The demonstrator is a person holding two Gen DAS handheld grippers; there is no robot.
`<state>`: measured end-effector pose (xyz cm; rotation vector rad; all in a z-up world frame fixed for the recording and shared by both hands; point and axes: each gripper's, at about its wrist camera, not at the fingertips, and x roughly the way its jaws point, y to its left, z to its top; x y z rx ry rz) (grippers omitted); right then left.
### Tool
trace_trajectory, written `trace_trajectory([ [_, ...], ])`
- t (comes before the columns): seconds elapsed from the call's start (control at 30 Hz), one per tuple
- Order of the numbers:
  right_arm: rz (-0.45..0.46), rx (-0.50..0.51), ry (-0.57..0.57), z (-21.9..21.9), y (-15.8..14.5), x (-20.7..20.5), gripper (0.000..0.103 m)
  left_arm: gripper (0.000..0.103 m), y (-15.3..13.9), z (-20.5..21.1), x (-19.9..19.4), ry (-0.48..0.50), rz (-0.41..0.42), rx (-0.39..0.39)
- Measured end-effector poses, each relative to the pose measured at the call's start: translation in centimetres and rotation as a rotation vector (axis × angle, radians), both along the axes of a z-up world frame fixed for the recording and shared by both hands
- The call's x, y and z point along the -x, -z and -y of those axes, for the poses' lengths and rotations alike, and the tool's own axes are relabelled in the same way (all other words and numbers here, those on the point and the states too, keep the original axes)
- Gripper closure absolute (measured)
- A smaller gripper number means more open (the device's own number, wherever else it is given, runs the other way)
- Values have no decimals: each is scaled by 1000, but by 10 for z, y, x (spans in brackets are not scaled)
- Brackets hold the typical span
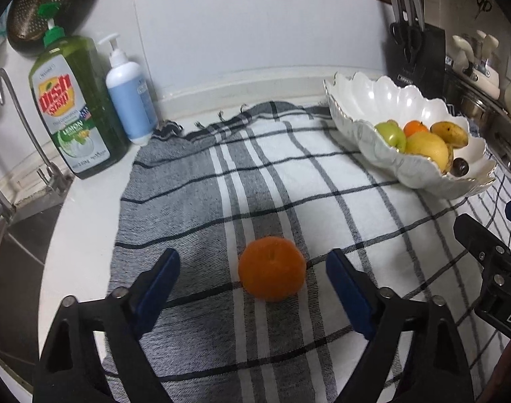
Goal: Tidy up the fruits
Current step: 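Grasp the mandarin with the left tool while the right tool grasps the red date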
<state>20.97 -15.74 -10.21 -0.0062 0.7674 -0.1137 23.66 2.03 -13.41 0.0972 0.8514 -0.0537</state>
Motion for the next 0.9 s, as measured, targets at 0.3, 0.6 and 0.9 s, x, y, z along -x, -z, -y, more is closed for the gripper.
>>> trace_trajectory([
  [0.3, -26, -5, -1, -1, 13, -12, 5, 44, 19, -1, -17, 13, -60, 47],
  [0.6, -32, -2, 6, 4, 14, -10, 5, 59, 17, 3, -13, 35, -60, 46],
  [0.9, 2, -28, -40, -3, 1, 8, 5, 59, -9, -7, 19, 4, 10, 35],
])
